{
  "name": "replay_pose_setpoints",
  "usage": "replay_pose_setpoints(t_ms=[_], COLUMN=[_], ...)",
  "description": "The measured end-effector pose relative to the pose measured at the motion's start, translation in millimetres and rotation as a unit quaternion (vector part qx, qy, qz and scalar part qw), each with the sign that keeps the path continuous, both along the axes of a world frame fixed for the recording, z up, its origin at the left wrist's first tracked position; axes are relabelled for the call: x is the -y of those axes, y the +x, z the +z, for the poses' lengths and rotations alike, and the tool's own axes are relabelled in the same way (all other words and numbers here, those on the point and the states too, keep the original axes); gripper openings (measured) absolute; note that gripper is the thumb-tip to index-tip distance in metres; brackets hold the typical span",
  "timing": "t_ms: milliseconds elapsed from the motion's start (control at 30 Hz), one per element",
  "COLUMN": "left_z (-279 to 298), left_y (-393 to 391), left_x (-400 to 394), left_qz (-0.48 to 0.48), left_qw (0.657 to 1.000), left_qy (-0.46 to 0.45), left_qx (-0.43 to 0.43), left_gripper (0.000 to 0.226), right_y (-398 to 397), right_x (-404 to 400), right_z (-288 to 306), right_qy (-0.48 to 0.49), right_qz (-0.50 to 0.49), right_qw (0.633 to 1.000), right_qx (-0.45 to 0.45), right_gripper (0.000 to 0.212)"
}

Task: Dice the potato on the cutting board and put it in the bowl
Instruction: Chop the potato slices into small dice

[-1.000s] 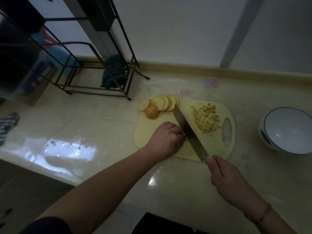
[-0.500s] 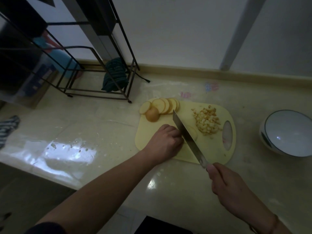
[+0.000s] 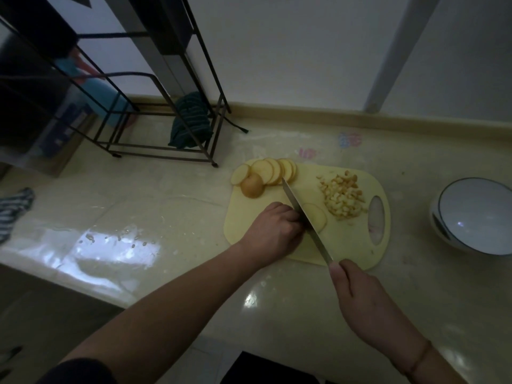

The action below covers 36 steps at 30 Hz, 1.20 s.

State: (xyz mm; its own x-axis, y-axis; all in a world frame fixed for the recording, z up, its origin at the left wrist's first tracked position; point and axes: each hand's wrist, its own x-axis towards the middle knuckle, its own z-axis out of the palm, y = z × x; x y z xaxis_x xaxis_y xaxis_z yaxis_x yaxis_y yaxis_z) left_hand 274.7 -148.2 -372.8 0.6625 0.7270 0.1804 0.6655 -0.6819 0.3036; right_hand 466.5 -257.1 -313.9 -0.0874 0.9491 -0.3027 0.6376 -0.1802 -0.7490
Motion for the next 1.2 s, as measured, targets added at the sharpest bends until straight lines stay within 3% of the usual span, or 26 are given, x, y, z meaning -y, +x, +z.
replay_pose_setpoints(t_ms=[500, 767, 1200], left_z=[0.8, -3.3, -1.7], left_y=[-13.2, -14.6, -10.8], left_x=[0.8, 13.3, 7.0], left_qz=[-0.035, -0.013, -0.012], left_qw=[0.999, 0.999, 0.999], left_qy=[0.008, 0.028, -0.014], left_qx=[0.041, 0.038, 0.041], left_gripper=[0.012, 0.021, 0.03], right_y=[11.2, 7.3, 2.3], right_x=[-3.1, 10.1, 15.9], right_z=[9.4, 11.5, 4.9], right_qy=[-0.078, -0.031, -0.026], right_qz=[-0.045, -0.016, -0.016], right_qw=[0.993, 0.999, 0.999], right_qx=[-0.081, -0.042, -0.012], right_gripper=[0.059, 0.043, 0.046])
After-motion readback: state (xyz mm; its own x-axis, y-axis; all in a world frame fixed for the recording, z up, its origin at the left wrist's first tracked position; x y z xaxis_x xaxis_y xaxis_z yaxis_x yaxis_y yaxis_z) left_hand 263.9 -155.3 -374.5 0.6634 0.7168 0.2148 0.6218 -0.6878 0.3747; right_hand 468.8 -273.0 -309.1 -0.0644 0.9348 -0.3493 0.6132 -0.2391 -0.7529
